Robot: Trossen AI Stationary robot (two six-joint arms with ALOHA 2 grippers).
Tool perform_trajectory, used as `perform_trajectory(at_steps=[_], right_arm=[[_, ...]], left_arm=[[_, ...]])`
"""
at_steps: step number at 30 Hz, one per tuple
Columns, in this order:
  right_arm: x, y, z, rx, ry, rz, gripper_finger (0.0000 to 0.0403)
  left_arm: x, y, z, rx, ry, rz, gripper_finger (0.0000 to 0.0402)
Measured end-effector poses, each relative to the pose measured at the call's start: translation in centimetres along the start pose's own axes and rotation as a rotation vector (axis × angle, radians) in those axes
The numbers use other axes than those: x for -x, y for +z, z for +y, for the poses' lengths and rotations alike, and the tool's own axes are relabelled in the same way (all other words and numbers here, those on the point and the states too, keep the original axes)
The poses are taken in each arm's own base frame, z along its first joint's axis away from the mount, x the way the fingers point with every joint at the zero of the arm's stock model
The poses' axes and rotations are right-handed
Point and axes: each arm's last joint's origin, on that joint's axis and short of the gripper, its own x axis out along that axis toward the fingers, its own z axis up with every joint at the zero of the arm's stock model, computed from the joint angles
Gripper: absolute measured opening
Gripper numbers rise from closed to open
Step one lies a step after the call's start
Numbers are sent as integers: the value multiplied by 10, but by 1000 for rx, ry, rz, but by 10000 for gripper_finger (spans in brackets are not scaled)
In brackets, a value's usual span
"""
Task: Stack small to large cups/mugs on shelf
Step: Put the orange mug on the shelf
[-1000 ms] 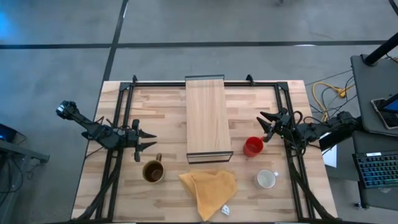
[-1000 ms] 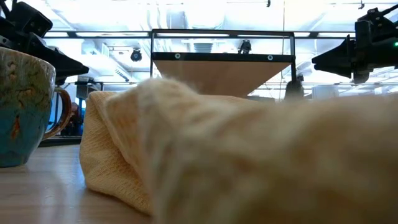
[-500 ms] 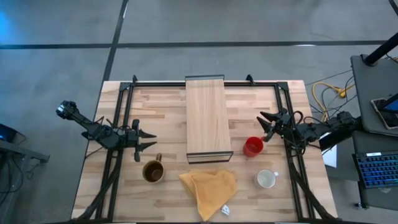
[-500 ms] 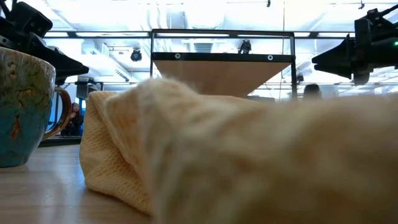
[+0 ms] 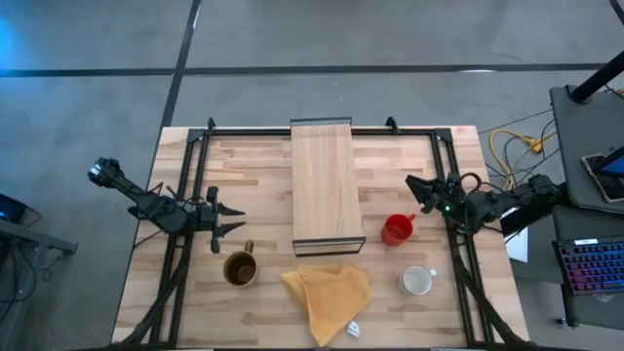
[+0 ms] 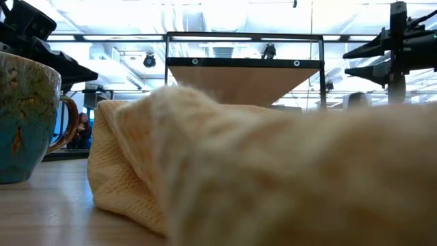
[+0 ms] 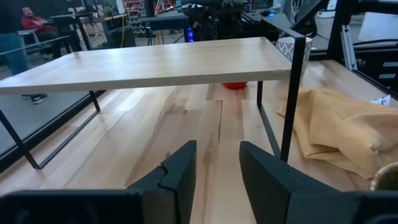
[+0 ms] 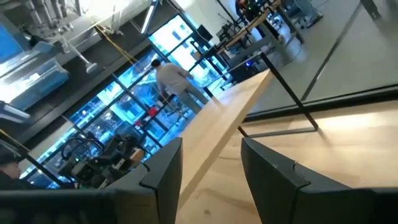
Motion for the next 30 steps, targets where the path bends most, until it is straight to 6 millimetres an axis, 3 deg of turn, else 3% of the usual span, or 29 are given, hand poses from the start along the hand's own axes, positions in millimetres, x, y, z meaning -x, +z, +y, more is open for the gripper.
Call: perform_trajectory(at_steps=[6,9,13,21,27,30], right_arm=[[0,0,0,-12,7,7,157],[0,0,2,-197,41,32,157],[0,6,6,-318,73,-10,157],[1,15,11,-229,104,-85,157],[0,15,11,-237,98,-85,157],[1,15,11,-319,113,-75,157]], left_arm=[[0,1,0,8,0,-11,109],[0,6,-1,35,-2,-62,109],[2,24,1,168,-10,-221,109],[20,62,14,494,-1,-597,109],[26,69,18,552,-6,-665,109],[26,69,19,558,-2,-668,109]])
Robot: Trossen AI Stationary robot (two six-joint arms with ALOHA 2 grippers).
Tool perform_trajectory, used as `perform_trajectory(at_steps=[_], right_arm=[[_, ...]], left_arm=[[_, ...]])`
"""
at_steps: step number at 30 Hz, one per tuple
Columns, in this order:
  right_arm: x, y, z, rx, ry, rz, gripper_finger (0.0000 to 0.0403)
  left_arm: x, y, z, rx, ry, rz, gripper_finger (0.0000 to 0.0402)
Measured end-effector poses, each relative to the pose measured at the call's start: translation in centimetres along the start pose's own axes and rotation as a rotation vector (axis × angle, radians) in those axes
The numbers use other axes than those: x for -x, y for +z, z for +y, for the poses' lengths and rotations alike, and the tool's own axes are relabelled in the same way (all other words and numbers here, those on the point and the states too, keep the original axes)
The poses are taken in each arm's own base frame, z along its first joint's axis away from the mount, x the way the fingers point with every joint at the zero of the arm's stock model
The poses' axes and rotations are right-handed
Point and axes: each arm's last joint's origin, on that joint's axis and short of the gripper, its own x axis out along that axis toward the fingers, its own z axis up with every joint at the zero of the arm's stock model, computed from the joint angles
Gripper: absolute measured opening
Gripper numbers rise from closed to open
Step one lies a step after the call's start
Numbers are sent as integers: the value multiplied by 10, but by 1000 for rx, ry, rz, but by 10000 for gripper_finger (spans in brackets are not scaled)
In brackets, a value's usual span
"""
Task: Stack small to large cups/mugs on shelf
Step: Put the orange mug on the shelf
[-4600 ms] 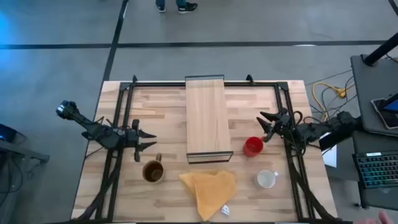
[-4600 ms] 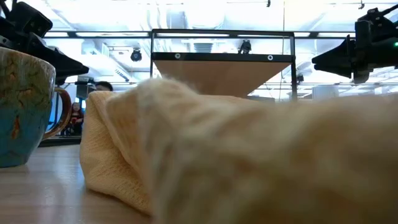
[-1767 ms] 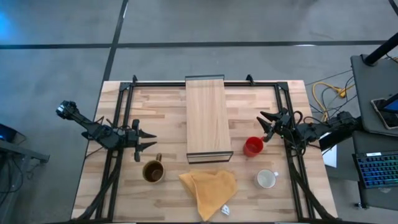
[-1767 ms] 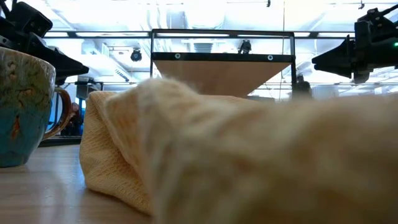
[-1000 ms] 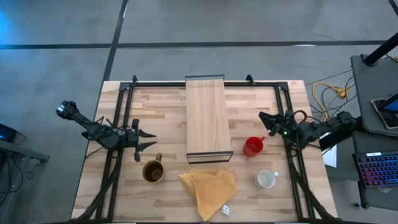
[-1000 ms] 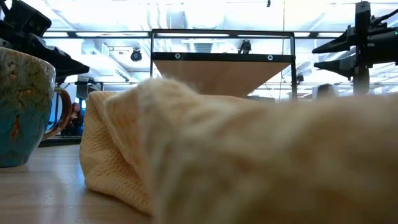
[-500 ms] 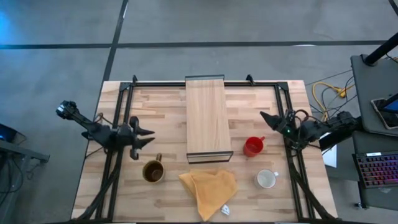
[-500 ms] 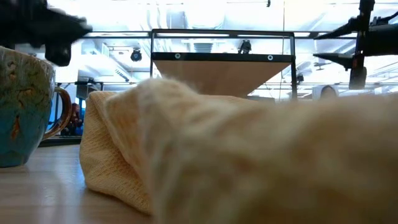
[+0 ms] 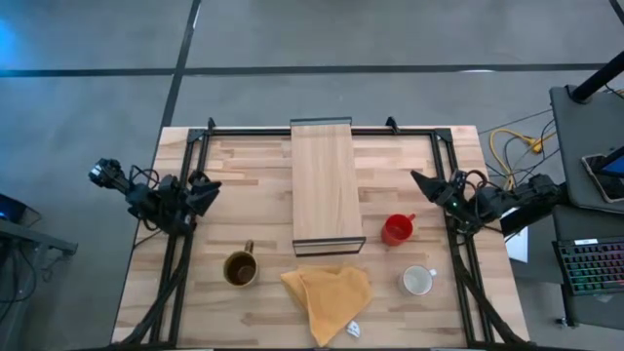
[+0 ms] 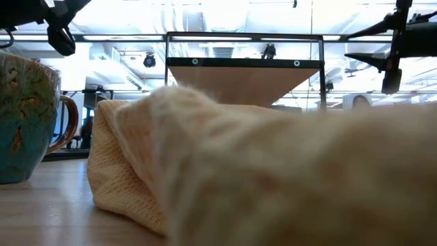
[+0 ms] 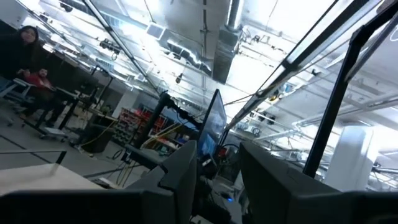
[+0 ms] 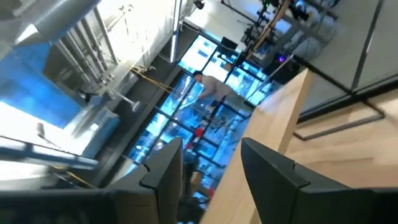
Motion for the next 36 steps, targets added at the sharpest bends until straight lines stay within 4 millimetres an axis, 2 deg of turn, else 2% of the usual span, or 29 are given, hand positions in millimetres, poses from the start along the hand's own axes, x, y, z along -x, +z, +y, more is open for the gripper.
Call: perform_trajectory(at_steps=[6,10,13,16,19,22,25,29,32,36], right_arm=[[-3,4,7,27,13,-25,157],[-12,31,49,273,-31,-36,157],[-19,47,76,521,-199,85,157],[-22,57,89,610,-405,284,157],[-30,57,100,722,-636,501,157],[-48,50,113,878,-830,660,157],[-73,36,116,992,-947,820,157],[-100,19,104,1052,-1019,1040,157],[-110,19,88,1018,-1062,1153,157],[-116,27,76,938,-1015,1169,157]], left_arm=[[0,-1,1,20,49,2,109],[-1,-5,1,-10,56,27,109],[-2,-10,1,-48,79,66,109],[-3,-13,0,-65,97,87,109],[-4,-15,0,-75,103,96,109],[-4,-16,0,-88,118,102,109],[-4,-19,1,-108,126,124,109],[-3,-22,1,-128,127,147,109],[-3,-23,2,-131,127,151,109],[-3,-23,2,-134,127,153,109]])
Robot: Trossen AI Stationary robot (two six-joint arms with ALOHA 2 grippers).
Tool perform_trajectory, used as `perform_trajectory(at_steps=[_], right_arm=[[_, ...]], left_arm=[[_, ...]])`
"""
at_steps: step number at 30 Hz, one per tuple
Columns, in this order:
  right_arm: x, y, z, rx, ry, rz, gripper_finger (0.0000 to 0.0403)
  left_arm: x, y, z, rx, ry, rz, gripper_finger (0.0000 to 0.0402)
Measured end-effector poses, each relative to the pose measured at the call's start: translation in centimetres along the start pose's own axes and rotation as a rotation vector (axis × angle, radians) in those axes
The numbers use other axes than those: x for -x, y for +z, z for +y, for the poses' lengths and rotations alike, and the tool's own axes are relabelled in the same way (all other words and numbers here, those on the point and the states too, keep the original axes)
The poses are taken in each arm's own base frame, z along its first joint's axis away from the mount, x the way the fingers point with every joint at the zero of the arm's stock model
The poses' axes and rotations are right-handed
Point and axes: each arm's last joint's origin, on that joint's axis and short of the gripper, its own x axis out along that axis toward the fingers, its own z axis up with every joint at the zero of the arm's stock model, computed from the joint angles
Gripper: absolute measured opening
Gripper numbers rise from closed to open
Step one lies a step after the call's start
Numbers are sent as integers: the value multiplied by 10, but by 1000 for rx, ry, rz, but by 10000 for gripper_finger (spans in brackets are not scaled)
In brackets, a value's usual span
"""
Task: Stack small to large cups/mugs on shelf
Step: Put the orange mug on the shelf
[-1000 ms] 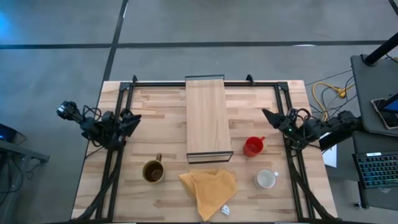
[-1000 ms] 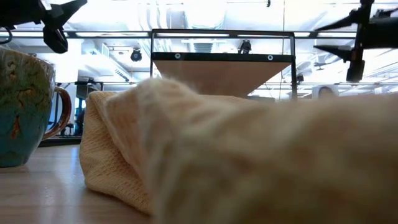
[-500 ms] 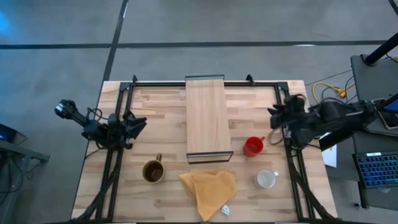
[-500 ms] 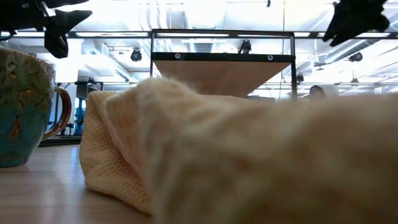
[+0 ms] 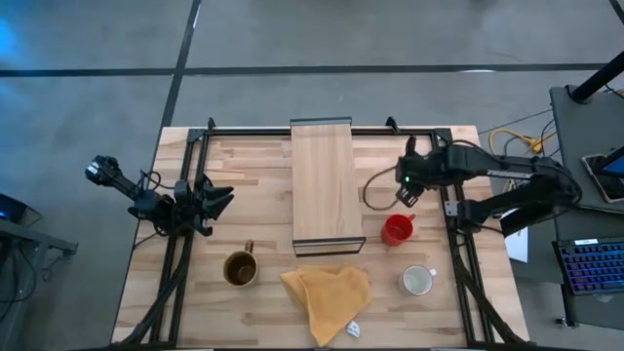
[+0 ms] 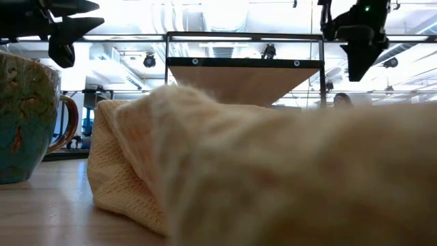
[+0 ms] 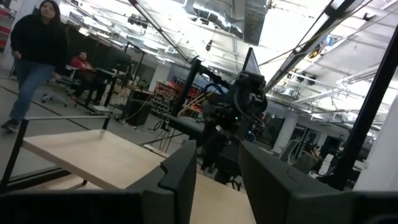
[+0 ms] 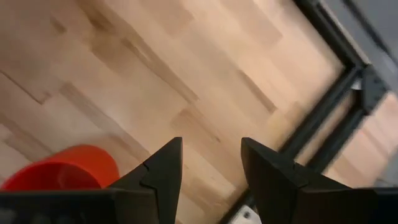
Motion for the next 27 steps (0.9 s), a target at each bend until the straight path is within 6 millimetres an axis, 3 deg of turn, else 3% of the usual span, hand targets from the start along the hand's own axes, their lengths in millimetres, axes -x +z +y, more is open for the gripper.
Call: perform_trajectory(at_steps=[5,9,17,27], right_arm=[[11,-4,-20,-90,27,-59,157],[20,-7,-24,-112,77,-80,157],[-15,-9,-6,-39,111,132,157],[-29,-19,16,-31,189,250,175]], left_arm=[[0,0,0,0,0,0,109],[0,-1,0,-7,-1,7,109],[0,-1,0,-5,-1,4,109],[0,-1,0,-6,-1,5,109]])
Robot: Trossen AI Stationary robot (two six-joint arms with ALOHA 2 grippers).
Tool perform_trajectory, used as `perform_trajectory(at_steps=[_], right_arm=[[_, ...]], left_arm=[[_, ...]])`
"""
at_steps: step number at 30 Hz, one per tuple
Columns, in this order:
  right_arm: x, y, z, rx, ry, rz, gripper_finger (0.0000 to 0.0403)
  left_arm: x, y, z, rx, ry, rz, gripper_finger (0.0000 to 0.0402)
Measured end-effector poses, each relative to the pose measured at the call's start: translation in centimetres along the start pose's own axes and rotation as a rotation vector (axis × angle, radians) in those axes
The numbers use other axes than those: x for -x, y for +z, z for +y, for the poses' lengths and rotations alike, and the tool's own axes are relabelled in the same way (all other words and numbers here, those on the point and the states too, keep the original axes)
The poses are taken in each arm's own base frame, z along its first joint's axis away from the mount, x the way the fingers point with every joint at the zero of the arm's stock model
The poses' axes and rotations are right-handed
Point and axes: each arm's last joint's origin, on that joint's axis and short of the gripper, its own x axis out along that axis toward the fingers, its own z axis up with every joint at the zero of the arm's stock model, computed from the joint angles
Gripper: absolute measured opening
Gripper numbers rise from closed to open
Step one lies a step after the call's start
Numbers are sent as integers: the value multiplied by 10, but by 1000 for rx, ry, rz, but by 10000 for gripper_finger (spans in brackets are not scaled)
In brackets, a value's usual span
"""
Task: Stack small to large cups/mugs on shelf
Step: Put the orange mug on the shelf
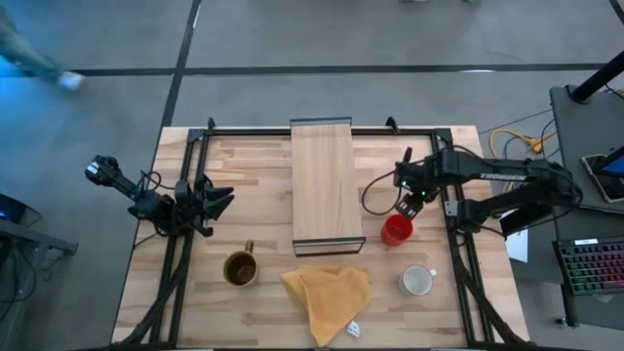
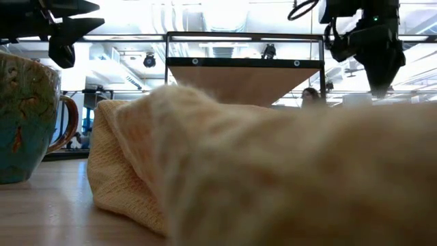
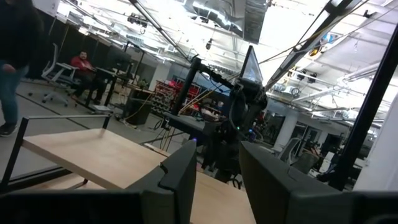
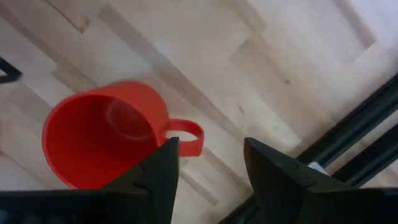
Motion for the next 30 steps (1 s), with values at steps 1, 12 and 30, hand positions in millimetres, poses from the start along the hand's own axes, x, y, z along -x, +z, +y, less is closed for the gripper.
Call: perform_trajectory(at_steps=[1,12,30], right_arm=[[-2,0,3,3,2,-1,181],[-17,-2,34,64,-15,35,216],[-50,-4,49,106,-94,60,210]], left_arm=[[0,0,0,1,0,-1,109],[0,0,0,0,0,0,109],[0,0,1,1,16,-2,109]])
